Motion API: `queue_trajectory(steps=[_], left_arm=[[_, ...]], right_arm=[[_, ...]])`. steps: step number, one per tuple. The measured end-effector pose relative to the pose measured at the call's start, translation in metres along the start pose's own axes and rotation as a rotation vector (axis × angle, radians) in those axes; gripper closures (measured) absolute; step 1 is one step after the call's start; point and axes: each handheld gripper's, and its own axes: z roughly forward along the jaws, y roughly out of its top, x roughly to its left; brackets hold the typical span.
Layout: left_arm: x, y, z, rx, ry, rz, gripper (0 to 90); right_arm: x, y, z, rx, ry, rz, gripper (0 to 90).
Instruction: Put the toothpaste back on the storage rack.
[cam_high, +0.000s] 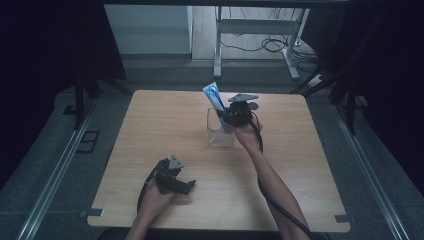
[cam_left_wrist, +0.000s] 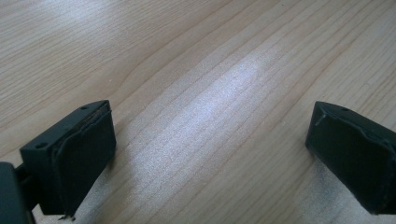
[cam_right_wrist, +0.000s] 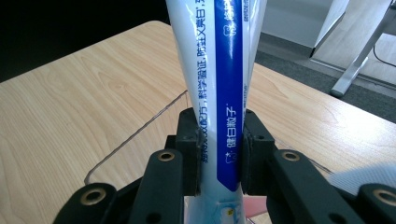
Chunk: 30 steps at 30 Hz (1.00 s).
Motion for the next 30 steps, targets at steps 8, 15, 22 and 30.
queue_trajectory(steps=[8,15,22,30], left_arm=[[0.0,0.0,-0.0001,0.001,0.0,0.001,1.7],[0.0,0.0,0.0,0.0,0.001,0.001,1.7],[0.0,0.0,-0.0001,0.001,0.001,0.001,1.7],[0.0,0.0,0.0,0.0,0.001,0.001,1.7]], right_arm=[[0.0005,-0.0036,0.0021,0.026,-0.008,-0.005,72.9],[0.0024,-0.0073,0.0047,0.043,0.0,-0.015,72.7],[0.0036,-0.0084,0.0056,0.057,0.005,-0.023,72.5],[0.0054,-0.0088,0.0063,0.08,0.009,-0.041,72.1]])
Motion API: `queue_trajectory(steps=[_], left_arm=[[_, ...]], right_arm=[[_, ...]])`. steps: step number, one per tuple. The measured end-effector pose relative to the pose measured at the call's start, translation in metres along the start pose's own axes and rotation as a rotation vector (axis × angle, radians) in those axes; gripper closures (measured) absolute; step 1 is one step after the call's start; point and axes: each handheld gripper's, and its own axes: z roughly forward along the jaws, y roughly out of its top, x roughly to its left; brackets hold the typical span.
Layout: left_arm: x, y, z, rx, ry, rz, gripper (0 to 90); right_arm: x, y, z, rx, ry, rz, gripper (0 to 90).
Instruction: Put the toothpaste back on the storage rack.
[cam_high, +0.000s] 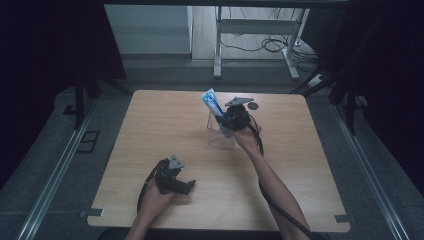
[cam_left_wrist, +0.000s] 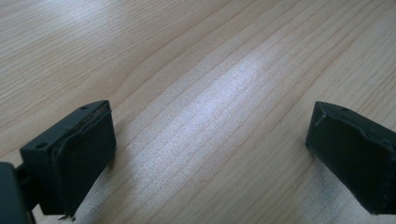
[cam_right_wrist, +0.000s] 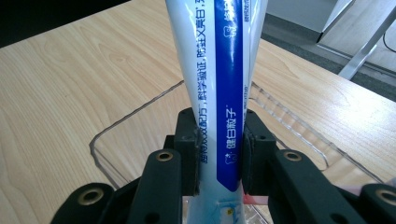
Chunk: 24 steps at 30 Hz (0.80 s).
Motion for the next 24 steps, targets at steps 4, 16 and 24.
queue_trajectory(steps=[4,16,24], left_arm=[[0.0,0.0,0.0,0.0,0.0,0.0,1.7],[0.0,0.0,0.0,0.0,0.0,0.0,1.7],[0.0,0.0,0.0,0.0,0.0,0.0,1.7]], right_arm=[[0.0002,0.0002,0.0001,0.01,0.002,-0.002,71.8],[-0.0011,0.0018,0.0008,0.042,0.025,0.006,62.1],[-0.0014,0.0014,-0.0007,0.05,0.036,0.007,56.3]])
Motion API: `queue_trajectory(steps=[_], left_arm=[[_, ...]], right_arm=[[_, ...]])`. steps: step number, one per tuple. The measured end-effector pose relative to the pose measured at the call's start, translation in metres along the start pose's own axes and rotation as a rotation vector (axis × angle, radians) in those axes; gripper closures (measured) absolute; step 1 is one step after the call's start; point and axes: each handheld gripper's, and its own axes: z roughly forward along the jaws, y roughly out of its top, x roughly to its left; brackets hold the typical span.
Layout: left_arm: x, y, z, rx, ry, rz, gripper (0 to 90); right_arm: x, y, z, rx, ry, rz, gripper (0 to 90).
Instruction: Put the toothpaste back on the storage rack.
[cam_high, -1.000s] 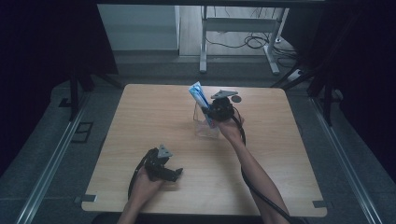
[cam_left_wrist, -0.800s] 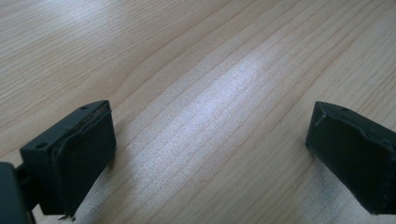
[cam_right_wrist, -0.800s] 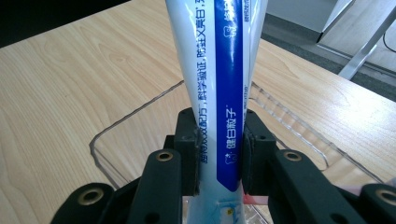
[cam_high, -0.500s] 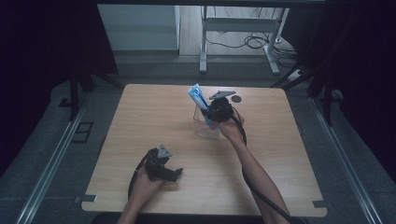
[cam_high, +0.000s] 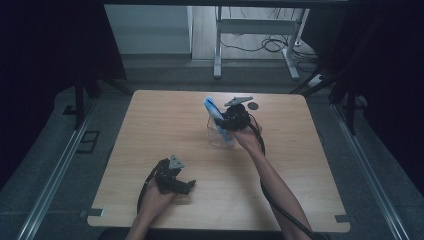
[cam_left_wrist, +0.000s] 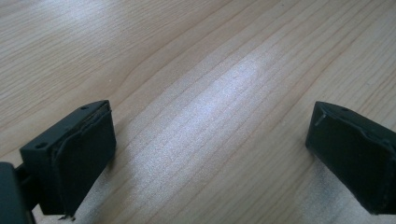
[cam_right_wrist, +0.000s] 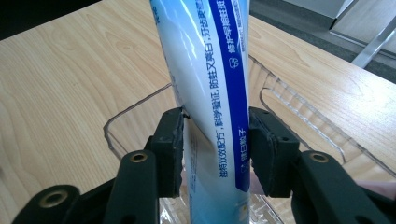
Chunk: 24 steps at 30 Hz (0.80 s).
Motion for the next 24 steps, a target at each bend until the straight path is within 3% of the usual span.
queue_trajectory(steps=[10,24], left_arm=[[0.0,0.0,0.0,-0.001,-0.001,0.0,1.7],[0.0,0.0,0.0,0.0,-0.001,0.001,1.7]], right_arm=[[-0.001,0.005,-0.013,-0.038,0.008,0.031,52.7],[-0.002,0.003,-0.031,-0.044,0.033,0.046,48.9]])
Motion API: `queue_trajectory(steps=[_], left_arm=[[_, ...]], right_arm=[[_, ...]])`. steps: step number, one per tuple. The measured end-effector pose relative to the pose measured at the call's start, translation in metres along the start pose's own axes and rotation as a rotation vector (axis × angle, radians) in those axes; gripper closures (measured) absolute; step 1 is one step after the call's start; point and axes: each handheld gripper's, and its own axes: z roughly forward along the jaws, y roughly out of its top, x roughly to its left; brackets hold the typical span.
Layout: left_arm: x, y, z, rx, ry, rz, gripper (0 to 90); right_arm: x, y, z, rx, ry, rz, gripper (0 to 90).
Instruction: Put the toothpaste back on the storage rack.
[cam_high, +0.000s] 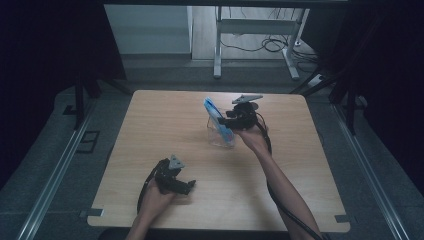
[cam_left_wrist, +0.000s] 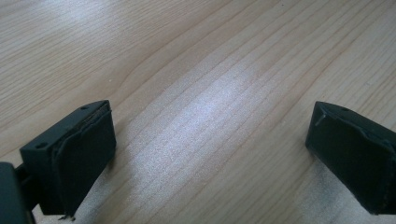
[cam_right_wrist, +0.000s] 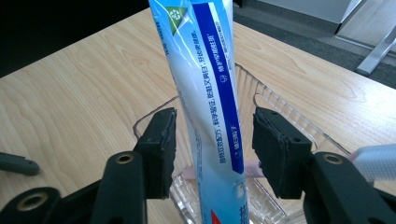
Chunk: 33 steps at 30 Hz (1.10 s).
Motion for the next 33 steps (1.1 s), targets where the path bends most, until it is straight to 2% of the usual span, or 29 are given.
queue_trajectory(steps=[13,25,33], left_arm=[[0.0,0.0,0.0,0.0,0.0,0.0,1.7],[0.0,0.0,0.0,0.002,0.0,0.0,1.7],[0.0,0.0,0.0,0.001,0.001,0.001,1.7]], right_arm=[[0.004,-0.001,-0.015,-0.014,0.007,-0.028,39.3],[0.006,-0.005,-0.032,-0.019,0.023,-0.02,39.1],[0.007,-0.01,-0.037,-0.014,0.03,-0.025,38.6]])
